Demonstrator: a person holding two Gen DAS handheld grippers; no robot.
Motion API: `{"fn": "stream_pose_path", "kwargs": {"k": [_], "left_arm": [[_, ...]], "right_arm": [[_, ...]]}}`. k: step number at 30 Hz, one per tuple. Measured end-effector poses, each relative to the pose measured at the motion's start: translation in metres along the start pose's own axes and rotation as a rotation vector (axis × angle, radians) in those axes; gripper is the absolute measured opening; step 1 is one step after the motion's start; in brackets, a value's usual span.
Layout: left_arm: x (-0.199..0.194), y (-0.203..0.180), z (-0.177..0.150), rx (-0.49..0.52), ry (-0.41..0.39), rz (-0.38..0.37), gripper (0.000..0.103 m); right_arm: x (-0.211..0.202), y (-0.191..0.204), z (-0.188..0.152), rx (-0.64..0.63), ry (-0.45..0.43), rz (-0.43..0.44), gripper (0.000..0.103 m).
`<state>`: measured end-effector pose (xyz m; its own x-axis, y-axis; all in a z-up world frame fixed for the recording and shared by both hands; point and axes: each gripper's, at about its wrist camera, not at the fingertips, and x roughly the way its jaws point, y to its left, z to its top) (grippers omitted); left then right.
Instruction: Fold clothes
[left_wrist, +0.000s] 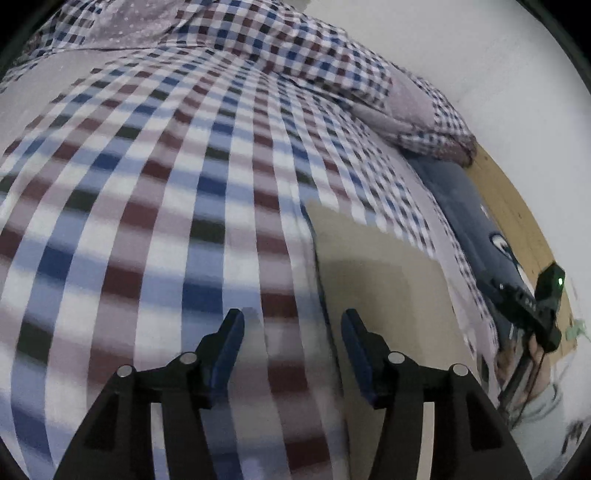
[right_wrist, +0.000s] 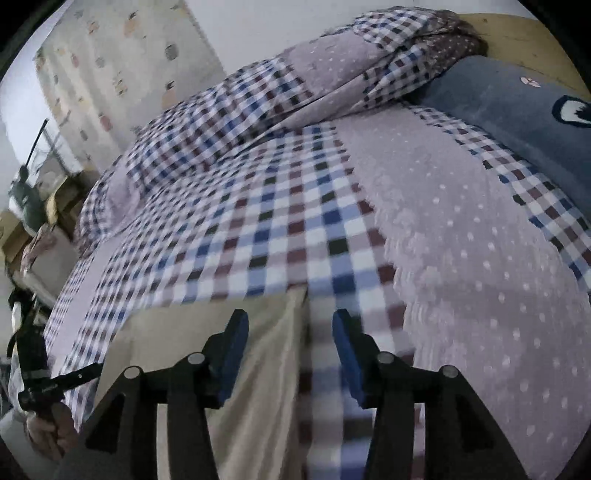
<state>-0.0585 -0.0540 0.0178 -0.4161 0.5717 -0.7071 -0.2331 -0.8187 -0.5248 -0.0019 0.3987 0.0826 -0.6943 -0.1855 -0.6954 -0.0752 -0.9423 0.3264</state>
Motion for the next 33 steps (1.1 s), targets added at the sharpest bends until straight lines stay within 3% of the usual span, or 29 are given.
{"fn": "stream_pose_path", "kwargs": {"k": [10,11,13,14,17,18,19,21,25,29,30,33], "left_arm": [[-0.035,-0.052,-0.085,0.14,0.041,-0.001,0.058],[-0.036,-0.055,-0.093,0.151,0.041,0.012,0.058],[-0.04,-0.061,-0.107,0.166,0.038,0.038,0.052],[-0.042,-0.061,-0.112,0.161,0.032,0.049,0.043],[-0.05,-0.058,-0.127,0.123,0.021,0.061,0.031],[-0.055,-0.055,-0.133,0.104,0.016,0.062,0.03],[-0.059,-0.052,-0.138,0.088,0.013,0.062,0.03],[-0.066,-0.046,-0.149,0.054,0.006,0.057,0.029],[-0.079,-0.029,-0.167,-0.051,0.013,-0.028,0.03],[-0.082,-0.016,-0.179,-0.124,0.043,-0.116,0.032],[-0.083,-0.014,-0.182,-0.139,0.048,-0.137,0.034],[-0.086,-0.011,-0.186,-0.173,0.064,-0.184,0.042]], "right_arm": [[-0.062,0.035,-0.102,-0.08,0.064,0.073,0.05],[-0.066,0.038,-0.112,-0.093,0.072,0.083,0.046],[-0.063,0.04,-0.13,-0.13,0.112,0.042,0.021],[-0.059,0.037,-0.137,-0.14,0.133,0.004,0.016],[-0.062,0.017,-0.147,-0.088,0.151,-0.032,0.013],[-0.07,0.01,-0.15,-0.061,0.137,-0.078,0.0],[-0.077,0.004,-0.153,-0.049,0.123,-0.169,0.001],[-0.093,-0.011,-0.165,0.011,0.099,-0.242,0.001],[-0.129,-0.014,-0.183,0.074,0.032,-0.145,0.005],[-0.148,-0.001,-0.208,0.104,0.036,0.059,0.013],[-0.15,0.001,-0.215,0.111,0.055,0.096,0.019],[-0.153,0.009,-0.233,0.094,0.097,0.096,0.04]]}}
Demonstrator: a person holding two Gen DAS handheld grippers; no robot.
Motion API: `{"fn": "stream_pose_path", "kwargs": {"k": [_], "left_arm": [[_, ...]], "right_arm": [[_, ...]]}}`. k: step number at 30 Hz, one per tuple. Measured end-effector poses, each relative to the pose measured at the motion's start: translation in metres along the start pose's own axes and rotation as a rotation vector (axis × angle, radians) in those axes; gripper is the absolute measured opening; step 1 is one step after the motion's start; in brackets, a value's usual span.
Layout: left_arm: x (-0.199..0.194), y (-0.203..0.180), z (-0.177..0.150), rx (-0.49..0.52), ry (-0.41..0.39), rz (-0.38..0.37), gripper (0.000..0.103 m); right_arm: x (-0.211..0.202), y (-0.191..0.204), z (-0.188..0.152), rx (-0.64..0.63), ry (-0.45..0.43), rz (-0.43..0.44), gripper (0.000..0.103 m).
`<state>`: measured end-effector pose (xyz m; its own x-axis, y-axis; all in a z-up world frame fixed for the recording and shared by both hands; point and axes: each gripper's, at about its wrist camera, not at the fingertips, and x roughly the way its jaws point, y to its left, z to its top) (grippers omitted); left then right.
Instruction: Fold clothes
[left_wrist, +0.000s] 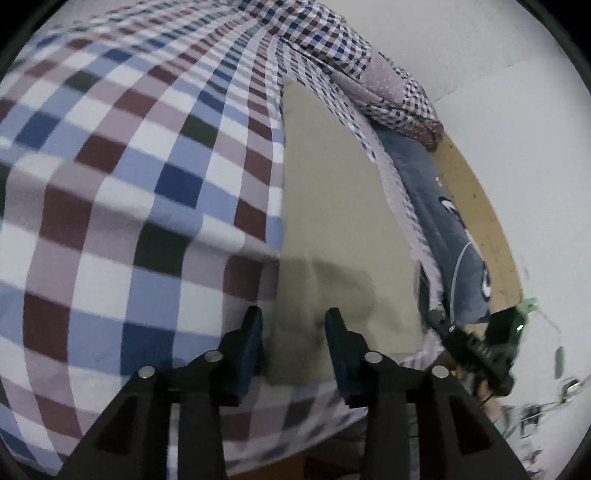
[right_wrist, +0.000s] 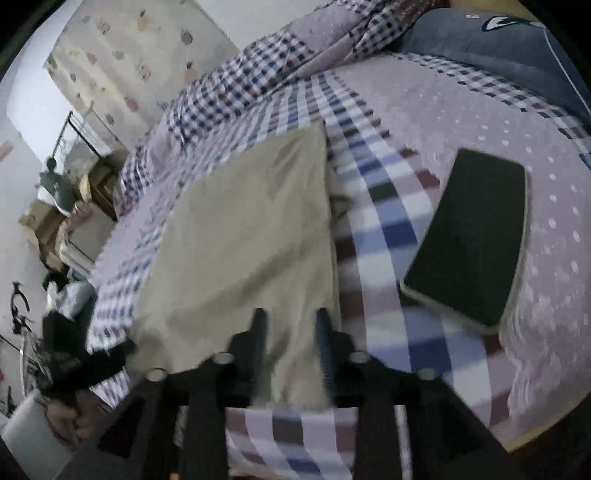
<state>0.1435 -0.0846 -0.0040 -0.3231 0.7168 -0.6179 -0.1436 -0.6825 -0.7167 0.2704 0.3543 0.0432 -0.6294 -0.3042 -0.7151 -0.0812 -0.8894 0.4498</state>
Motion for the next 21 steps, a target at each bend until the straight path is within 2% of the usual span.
{"fn": "stream_pose_path", "kwargs": {"k": [4,9,10,11,12,14,17,19,21], "left_arm": [[0.001,0.0,-0.005,-0.014,0.016,-0.026,0.048],[0.002,0.001,-0.006,-0.033,0.029,-0.05,0.048],[0.001,0.003,-0.006,-0.04,0.026,-0.048,0.034],[-0.001,0.006,-0.006,-0.053,0.018,-0.038,0.006],[-0.003,0.009,-0.006,-0.066,0.009,-0.027,0.006],[-0.016,0.011,-0.007,-0.079,-0.035,-0.044,0.006],[-0.029,0.015,-0.01,-0.079,-0.076,-0.057,0.006],[-0.023,0.026,-0.012,-0.111,-0.044,-0.016,0.006],[-0.016,0.035,-0.012,-0.142,-0.008,-0.014,0.007]], "right_arm": [[-0.004,-0.004,-0.015,0.036,0.027,-0.05,0.045],[0.0,-0.009,-0.017,0.05,0.039,-0.031,0.045],[0.002,-0.008,-0.017,0.039,0.042,-0.03,0.039],[0.002,-0.006,-0.015,0.018,0.042,-0.024,0.026],[-0.001,-0.002,-0.016,-0.007,0.038,-0.028,0.007],[-0.011,0.006,-0.019,-0.042,0.012,-0.03,0.006],[-0.035,0.01,-0.026,-0.015,-0.049,0.03,0.004],[-0.031,0.006,-0.03,0.0,-0.025,0.013,0.004],[-0.017,-0.006,-0.034,0.031,0.046,-0.051,0.005]]}}
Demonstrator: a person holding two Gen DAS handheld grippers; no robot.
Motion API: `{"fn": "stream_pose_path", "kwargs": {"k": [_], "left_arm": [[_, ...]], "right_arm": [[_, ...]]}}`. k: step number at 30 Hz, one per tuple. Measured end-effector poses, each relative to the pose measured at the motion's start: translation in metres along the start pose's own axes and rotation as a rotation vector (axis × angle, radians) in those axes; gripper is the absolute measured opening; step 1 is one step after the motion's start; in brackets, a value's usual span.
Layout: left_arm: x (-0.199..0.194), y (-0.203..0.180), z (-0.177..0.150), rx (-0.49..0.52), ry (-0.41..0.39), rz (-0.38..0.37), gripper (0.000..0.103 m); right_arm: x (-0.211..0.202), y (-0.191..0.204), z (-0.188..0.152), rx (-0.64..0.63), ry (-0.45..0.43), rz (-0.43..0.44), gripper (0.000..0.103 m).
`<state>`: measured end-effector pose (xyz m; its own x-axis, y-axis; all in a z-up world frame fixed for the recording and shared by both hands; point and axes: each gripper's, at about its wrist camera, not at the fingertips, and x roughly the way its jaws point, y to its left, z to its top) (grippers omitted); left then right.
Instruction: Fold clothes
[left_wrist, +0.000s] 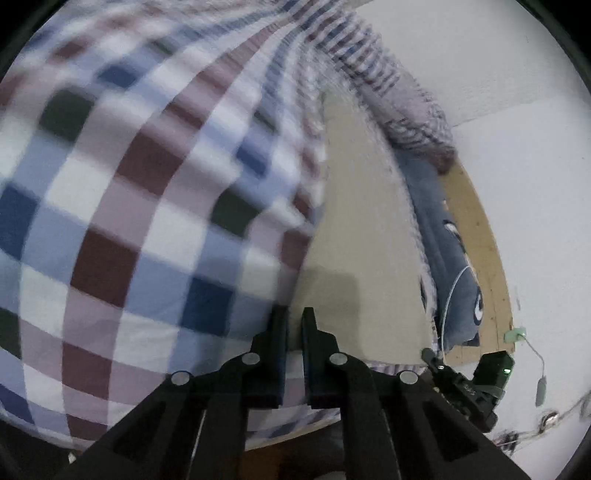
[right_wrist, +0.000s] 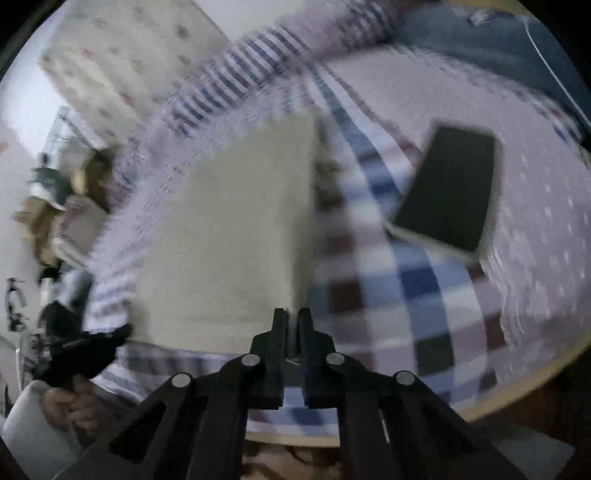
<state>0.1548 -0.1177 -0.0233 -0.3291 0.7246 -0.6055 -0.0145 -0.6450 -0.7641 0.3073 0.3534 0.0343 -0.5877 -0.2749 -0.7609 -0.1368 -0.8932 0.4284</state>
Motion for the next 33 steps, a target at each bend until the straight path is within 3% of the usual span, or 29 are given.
{"fn": "stream_pose_path", "kwargs": {"k": [5,6,8,10,11,12,13,16,27,30,33], "left_arm": [[-0.006,0.003,-0.003,-0.017,0.031,-0.003,0.009],[-0.008,0.005,-0.003,-0.029,0.033,-0.007,0.01],[-0.01,0.005,-0.003,-0.041,0.028,-0.016,0.022],[-0.016,0.004,-0.003,-0.041,0.002,-0.029,0.038],[-0.019,0.005,-0.002,-0.041,-0.009,-0.038,0.049],[-0.022,0.005,-0.002,-0.041,-0.02,-0.048,0.054],[-0.024,0.005,-0.001,-0.041,-0.029,-0.055,0.06],[-0.024,0.004,-0.001,-0.032,-0.032,-0.064,0.065],[-0.005,-0.004,0.002,-0.002,-0.012,-0.051,0.06],[-0.002,-0.005,0.0,-0.008,-0.008,-0.041,0.053],[0.003,-0.004,-0.002,-0.01,0.008,-0.011,0.022]], "right_arm": [[0.0,-0.009,-0.003,0.015,0.014,-0.113,0.009],[-0.005,-0.016,-0.003,0.05,0.002,-0.104,0.009],[-0.014,-0.031,-0.004,0.128,-0.023,-0.074,0.01],[-0.016,-0.036,-0.005,0.167,-0.041,0.012,0.014],[-0.017,-0.038,-0.006,0.182,-0.043,0.062,0.024],[-0.017,-0.04,-0.006,0.197,-0.045,0.112,0.038],[-0.016,-0.041,-0.007,0.214,-0.04,0.155,0.042],[-0.004,-0.039,-0.002,0.257,-0.01,0.228,0.047],[0.026,-0.035,-0.002,0.23,0.079,0.199,0.049],[0.029,-0.028,-0.003,0.197,0.09,0.19,0.049],[0.033,-0.023,-0.004,0.166,0.092,0.164,0.046]]}}
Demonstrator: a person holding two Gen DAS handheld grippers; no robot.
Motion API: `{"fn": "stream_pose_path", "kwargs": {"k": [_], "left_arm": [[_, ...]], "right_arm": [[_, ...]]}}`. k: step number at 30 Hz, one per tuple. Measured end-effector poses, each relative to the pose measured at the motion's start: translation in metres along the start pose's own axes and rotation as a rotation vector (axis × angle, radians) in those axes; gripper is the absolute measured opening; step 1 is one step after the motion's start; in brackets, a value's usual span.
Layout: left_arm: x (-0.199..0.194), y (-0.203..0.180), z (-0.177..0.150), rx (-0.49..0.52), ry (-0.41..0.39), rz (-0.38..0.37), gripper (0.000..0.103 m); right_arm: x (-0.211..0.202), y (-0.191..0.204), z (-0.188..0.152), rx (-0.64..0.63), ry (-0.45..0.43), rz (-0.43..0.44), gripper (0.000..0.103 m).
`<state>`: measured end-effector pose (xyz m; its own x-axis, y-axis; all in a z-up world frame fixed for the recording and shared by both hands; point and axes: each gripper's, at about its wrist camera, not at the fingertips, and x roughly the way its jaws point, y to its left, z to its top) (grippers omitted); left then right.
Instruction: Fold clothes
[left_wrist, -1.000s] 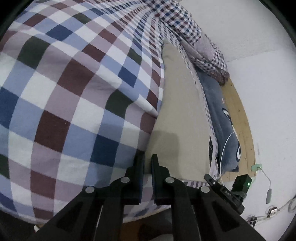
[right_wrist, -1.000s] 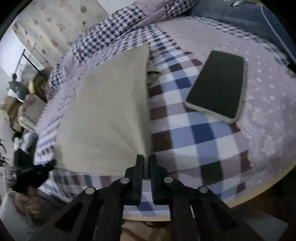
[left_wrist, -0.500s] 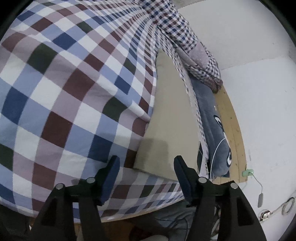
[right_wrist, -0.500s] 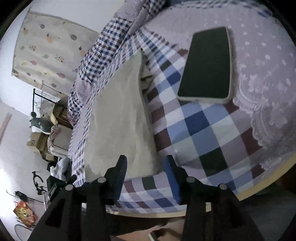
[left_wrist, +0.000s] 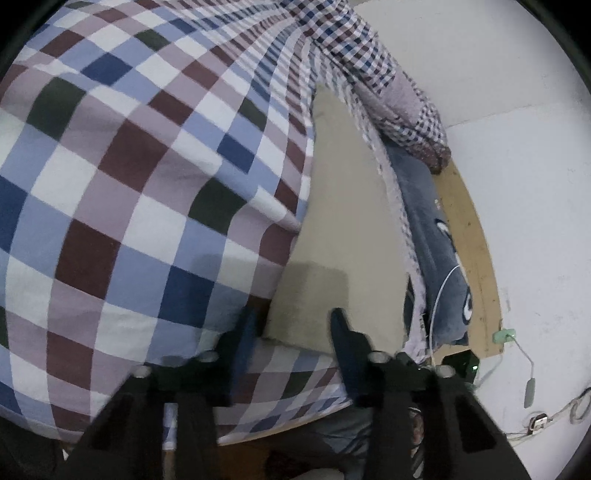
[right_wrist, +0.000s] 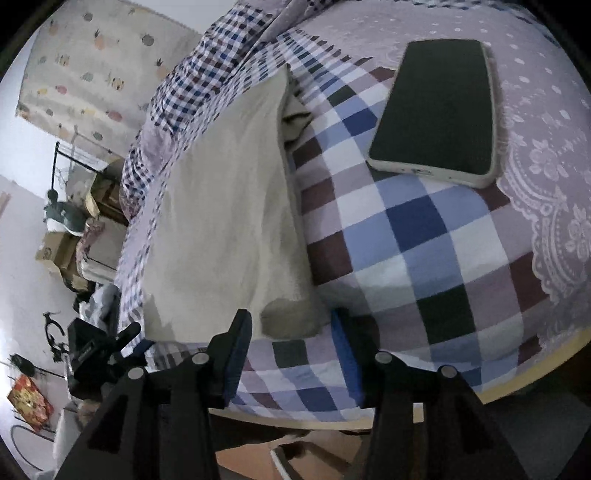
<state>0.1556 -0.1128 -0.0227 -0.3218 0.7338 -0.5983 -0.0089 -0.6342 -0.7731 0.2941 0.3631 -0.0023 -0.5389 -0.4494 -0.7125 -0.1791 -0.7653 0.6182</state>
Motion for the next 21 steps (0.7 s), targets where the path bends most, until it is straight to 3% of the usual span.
{"fn": "stream_pose_path", "kwargs": {"k": [2,3,4,11,13,16,18,21], "left_arm": [[0.001,0.004,-0.001,-0.018,0.0,0.013,0.009],[0.0,0.005,-0.001,-0.028,-0.002,0.002,0.008],[-0.001,0.004,-0.002,-0.03,-0.006,-0.006,0.007],[-0.016,-0.016,-0.01,0.008,-0.054,-0.065,0.005],[-0.013,-0.014,-0.013,0.0,-0.05,-0.01,0.005],[-0.005,-0.003,-0.012,-0.051,-0.022,0.084,0.005],[-0.007,-0.001,-0.014,-0.063,-0.005,0.109,0.005],[-0.01,0.005,-0.019,-0.089,0.023,0.132,0.008]], "right_arm": [[0.003,0.003,-0.001,-0.019,-0.002,-0.024,0.035],[0.002,0.005,-0.002,-0.03,-0.005,-0.024,0.012],[0.001,0.007,-0.002,-0.042,-0.008,-0.021,0.003],[-0.031,0.018,-0.003,-0.083,-0.087,-0.033,0.003],[-0.034,0.017,-0.003,-0.078,-0.084,-0.071,0.003],[-0.015,0.017,-0.005,-0.101,-0.002,-0.194,0.004],[-0.007,0.017,-0.005,-0.108,0.032,-0.262,0.004],[-0.016,0.009,-0.001,-0.045,0.012,-0.306,0.007]]}}
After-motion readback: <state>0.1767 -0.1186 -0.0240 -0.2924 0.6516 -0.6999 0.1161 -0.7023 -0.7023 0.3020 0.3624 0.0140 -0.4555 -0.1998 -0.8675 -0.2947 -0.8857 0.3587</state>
